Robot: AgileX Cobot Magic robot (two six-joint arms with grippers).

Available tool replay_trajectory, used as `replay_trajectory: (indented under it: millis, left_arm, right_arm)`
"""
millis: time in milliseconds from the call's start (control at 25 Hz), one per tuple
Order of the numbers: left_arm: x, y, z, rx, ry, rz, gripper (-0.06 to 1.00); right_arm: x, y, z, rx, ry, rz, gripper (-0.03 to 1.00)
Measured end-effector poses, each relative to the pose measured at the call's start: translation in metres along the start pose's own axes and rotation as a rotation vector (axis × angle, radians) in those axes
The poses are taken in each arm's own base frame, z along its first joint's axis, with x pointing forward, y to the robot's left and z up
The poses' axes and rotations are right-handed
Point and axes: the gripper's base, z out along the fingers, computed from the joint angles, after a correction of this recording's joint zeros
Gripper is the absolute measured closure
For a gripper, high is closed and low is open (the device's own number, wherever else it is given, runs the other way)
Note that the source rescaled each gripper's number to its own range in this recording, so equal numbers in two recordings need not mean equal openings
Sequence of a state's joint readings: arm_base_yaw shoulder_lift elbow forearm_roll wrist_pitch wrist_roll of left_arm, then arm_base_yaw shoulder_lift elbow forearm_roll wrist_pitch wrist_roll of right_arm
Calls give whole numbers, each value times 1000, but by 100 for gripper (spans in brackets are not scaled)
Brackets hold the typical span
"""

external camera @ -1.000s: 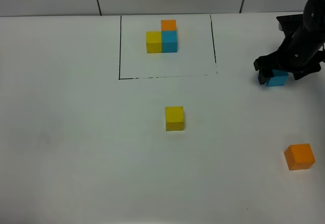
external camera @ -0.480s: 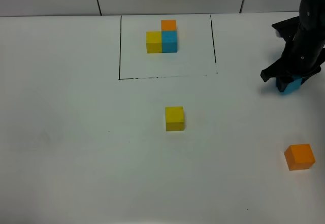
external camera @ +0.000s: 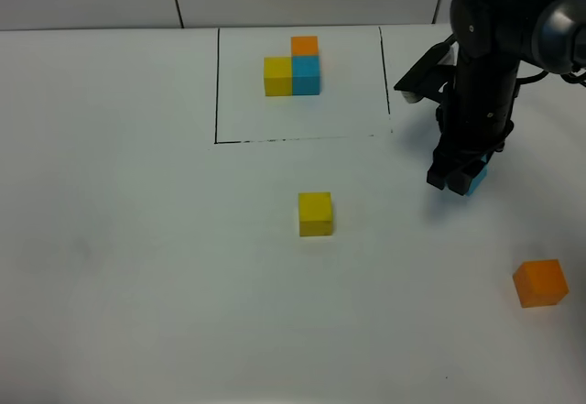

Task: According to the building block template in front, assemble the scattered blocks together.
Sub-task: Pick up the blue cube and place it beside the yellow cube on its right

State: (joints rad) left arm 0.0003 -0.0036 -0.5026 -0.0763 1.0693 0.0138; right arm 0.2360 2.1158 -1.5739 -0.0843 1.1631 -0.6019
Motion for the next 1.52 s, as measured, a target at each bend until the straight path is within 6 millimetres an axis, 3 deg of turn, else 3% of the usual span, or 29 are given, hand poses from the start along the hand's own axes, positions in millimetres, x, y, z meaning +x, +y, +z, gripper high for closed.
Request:
replay_trajectory:
  millis: [360,600,760,1520]
  left_arm:
    - [0,0,0,0,0,0,26]
    - [0,0,0,0,0,0,26]
    - [0,0,0,0,0,0,26]
    - [0,0,0,0,0,-1,26]
  right_arm:
    - [3,28,19,-73,-39,-238,94]
    - [-15,53,13,-26,-80,-417,94]
    - [-27,60,12,41,-134,-533,94]
    - [-52,83,22,55,-246,-676,94]
